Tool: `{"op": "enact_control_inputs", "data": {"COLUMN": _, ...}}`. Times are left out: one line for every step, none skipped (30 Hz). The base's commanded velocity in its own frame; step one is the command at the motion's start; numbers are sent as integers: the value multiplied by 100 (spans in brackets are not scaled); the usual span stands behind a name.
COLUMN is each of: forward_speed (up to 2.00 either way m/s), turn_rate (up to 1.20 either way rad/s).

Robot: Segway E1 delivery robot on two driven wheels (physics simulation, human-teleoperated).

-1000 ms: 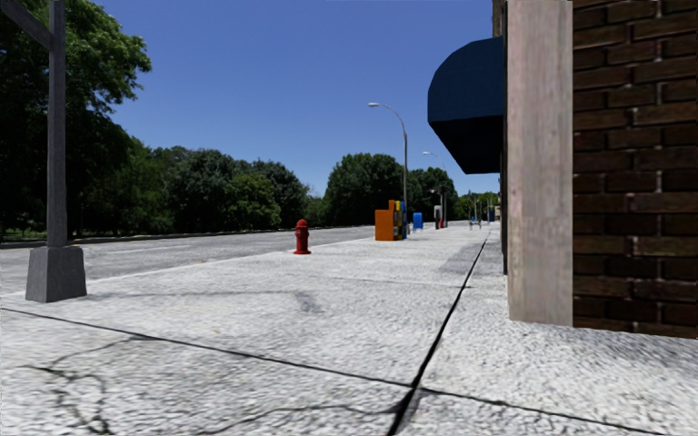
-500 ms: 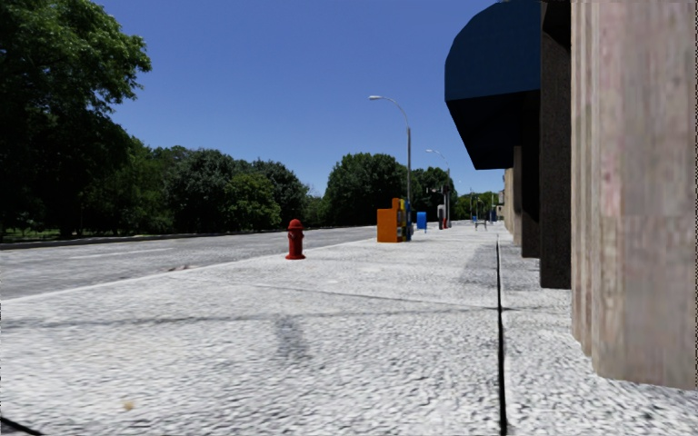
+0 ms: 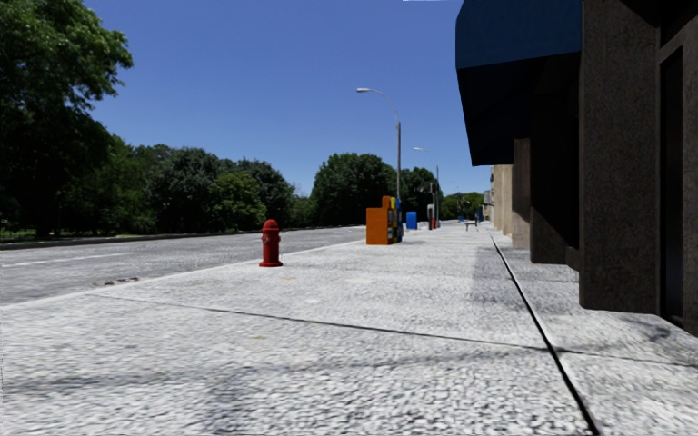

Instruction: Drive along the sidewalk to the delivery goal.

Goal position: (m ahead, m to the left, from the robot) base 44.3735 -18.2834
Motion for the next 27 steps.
{"op": "enact_control_inputs", "data": {"forward_speed": 200, "turn_rate": -28}}
{"op": "enact_control_inputs", "data": {"forward_speed": 200, "turn_rate": -28}}
{"op": "enact_control_inputs", "data": {"forward_speed": 200, "turn_rate": -28}}
{"op": "enact_control_inputs", "data": {"forward_speed": 200, "turn_rate": -28}}
{"op": "enact_control_inputs", "data": {"forward_speed": 200, "turn_rate": -28}}
{"op": "enact_control_inputs", "data": {"forward_speed": 200, "turn_rate": -28}}
{"op": "enact_control_inputs", "data": {"forward_speed": 200, "turn_rate": -28}}
{"op": "enact_control_inputs", "data": {"forward_speed": 200, "turn_rate": -28}}
{"op": "enact_control_inputs", "data": {"forward_speed": 200, "turn_rate": -28}}
{"op": "enact_control_inputs", "data": {"forward_speed": 200, "turn_rate": -28}}
{"op": "enact_control_inputs", "data": {"forward_speed": 200, "turn_rate": -28}}
{"op": "enact_control_inputs", "data": {"forward_speed": 200, "turn_rate": -28}}
{"op": "enact_control_inputs", "data": {"forward_speed": 200, "turn_rate": -28}}
{"op": "enact_control_inputs", "data": {"forward_speed": 200, "turn_rate": -28}}
{"op": "enact_control_inputs", "data": {"forward_speed": 200, "turn_rate": -28}}
{"op": "enact_control_inputs", "data": {"forward_speed": 200, "turn_rate": -28}}
{"op": "enact_control_inputs", "data": {"forward_speed": 200, "turn_rate": -28}}
{"op": "enact_control_inputs", "data": {"forward_speed": 200, "turn_rate": -28}}
{"op": "enact_control_inputs", "data": {"forward_speed": 200, "turn_rate": -28}}
{"op": "enact_control_inputs", "data": {"forward_speed": 200, "turn_rate": -28}}
{"op": "enact_control_inputs", "data": {"forward_speed": 200, "turn_rate": -28}}
{"op": "enact_control_inputs", "data": {"forward_speed": 200, "turn_rate": -28}}
{"op": "enact_control_inputs", "data": {"forward_speed": 200, "turn_rate": -26}}
{"op": "enact_control_inputs", "data": {"forward_speed": 200, "turn_rate": -21}}
{"op": "enact_control_inputs", "data": {"forward_speed": 200, "turn_rate": -20}}
{"op": "enact_control_inputs", "data": {"forward_speed": 200, "turn_rate": -20}}
{"op": "enact_control_inputs", "data": {"forward_speed": 200, "turn_rate": -19}}
